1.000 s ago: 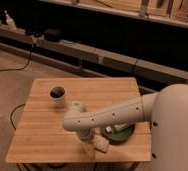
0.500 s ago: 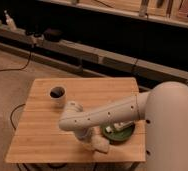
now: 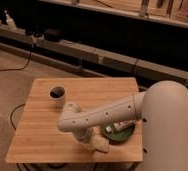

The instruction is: Place the white sponge in the ceramic bowl

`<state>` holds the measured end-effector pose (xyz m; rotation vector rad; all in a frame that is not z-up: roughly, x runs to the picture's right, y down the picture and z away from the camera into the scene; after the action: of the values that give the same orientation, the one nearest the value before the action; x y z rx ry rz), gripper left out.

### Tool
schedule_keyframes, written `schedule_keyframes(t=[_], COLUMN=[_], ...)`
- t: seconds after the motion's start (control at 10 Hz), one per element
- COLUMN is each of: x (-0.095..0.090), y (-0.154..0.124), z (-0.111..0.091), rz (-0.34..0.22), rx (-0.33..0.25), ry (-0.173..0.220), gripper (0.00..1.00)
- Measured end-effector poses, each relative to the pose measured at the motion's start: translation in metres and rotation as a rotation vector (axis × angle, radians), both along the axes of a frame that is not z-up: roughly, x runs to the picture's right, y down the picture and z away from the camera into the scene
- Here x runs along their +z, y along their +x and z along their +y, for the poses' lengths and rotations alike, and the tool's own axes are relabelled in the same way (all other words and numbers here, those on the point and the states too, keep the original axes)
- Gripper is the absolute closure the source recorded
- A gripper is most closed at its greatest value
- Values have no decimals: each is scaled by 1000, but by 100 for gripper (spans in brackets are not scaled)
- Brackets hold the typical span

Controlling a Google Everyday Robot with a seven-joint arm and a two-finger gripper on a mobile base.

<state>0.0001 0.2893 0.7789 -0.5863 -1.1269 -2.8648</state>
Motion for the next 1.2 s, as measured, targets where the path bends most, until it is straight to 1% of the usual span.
schedule_keyframes(t=[0.1,0.3,0.4,0.5,0.7,0.9,1.0,1.1,1.2], x=[-4,-16,-22,-28,-35,-40,-42,-46,-49], y=[-7,-15,-16,-13,-3,12,17,23,27], z=[-8,-32,-47,-66,-92,-109,-114,-125,-132], rz=[-19,-63,-80,-93,-100,-90,-90,-99,-109], rx=[16,21,25,30,48,90,110,156,187], ry=[13,37,52,71,93,104,109,125,137], gripper=[62,62,62,62,62,62,62,62,62])
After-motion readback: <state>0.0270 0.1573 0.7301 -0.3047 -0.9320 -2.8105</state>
